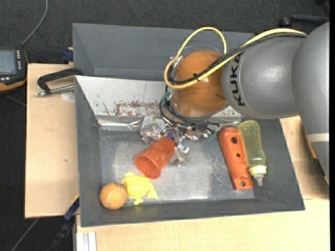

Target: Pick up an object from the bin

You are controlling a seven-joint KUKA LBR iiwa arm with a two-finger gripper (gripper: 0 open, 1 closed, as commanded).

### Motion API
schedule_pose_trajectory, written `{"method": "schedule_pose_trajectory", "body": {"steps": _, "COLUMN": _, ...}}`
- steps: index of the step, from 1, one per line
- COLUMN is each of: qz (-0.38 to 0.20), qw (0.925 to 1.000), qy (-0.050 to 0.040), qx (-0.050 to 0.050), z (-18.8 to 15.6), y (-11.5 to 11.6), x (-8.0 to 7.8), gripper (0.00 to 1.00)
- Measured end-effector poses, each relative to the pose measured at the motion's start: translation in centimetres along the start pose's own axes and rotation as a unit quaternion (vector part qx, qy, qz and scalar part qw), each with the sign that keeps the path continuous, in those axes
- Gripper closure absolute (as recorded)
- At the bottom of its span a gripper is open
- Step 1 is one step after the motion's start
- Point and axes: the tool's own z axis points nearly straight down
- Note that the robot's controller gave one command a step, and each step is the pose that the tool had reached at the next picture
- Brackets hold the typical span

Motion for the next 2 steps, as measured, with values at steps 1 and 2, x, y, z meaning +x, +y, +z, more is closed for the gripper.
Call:
{"method": "schedule_pose_trajectory", "body": {"steps": 1, "qz": -0.122, "qw": 0.9926, "qy": -0.0014, "qx": 0.001, "z": 1.12, "y": 1.11, "x": 0.44, "gripper": 1.00}}
{"method": "schedule_pose_trajectory", "body": {"steps": 2, "qz": -0.122, "qw": 0.9926, "qy": -0.0014, "qx": 0.001, "z": 1.12, "y": 1.11, "x": 0.44, "gripper": 1.00}}
